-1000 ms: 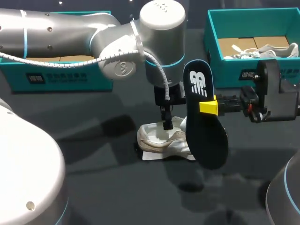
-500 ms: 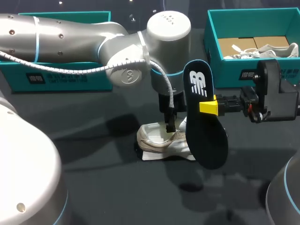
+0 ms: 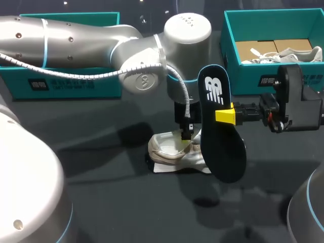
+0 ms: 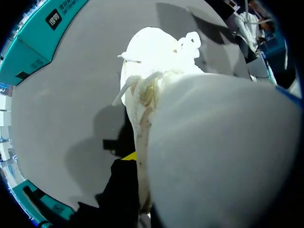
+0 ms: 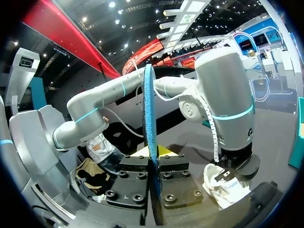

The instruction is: Take the shoe out of the shoebox, open the shoe tongue, remove and reinsert the insole, then place the shoe into the shoebox

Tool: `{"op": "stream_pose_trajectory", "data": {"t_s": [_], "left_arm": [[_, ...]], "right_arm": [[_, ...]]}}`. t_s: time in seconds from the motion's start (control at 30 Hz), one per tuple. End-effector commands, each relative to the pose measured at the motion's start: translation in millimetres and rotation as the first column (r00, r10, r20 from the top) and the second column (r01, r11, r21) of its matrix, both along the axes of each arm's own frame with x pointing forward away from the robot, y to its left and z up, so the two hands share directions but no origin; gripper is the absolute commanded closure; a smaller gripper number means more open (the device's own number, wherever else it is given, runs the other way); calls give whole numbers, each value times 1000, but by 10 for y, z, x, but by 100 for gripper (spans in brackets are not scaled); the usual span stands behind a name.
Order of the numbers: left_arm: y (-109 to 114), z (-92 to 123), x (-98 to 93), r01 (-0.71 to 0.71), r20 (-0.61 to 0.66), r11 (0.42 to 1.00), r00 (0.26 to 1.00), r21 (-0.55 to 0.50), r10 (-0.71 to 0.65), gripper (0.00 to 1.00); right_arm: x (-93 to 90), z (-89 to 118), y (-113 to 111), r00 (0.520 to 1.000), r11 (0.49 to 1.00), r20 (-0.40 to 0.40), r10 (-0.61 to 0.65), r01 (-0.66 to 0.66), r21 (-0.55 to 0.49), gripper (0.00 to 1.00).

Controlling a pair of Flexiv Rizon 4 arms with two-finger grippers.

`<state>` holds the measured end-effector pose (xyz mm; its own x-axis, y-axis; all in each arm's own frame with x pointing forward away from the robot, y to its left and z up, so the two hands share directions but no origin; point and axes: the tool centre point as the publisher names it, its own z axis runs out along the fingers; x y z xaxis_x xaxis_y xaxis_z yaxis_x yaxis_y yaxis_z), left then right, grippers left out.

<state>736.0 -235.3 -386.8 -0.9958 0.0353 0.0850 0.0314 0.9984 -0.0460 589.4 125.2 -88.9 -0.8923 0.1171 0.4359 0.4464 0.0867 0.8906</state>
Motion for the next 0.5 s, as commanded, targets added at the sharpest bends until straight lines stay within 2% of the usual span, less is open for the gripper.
{"op": "stream_pose_trajectory", "data": {"t_s": [0.03,0.17,0.27,0.37,0.43,0.5], "left_arm": [[5,73,2,56,-44,998,997,-5,-56,100],[25,159,-9,148,-96,989,984,-17,-149,100],[52,304,54,231,-123,972,965,-38,-234,100],[73,463,98,354,-168,932,916,-80,-363,100],[94,579,105,467,-200,875,852,-131,-484,100],[94,579,105,467,-200,875,852,-131,-484,100]], "right_arm": [[-18,-1,10,1000,1000,-1,-4,4,-1,100],[-18,-1,10,1000,1000,-1,-4,4,-1,100],[-18,-1,10,1000,1000,-1,-4,4,-1,100],[-18,-1,10,1000,1000,-1,-4,4,-1,100],[-18,-1,10,1000,1000,-1,-4,4,-1,100],[-18,-1,10,1000,1000,-1,-4,4,-1,100]]}}
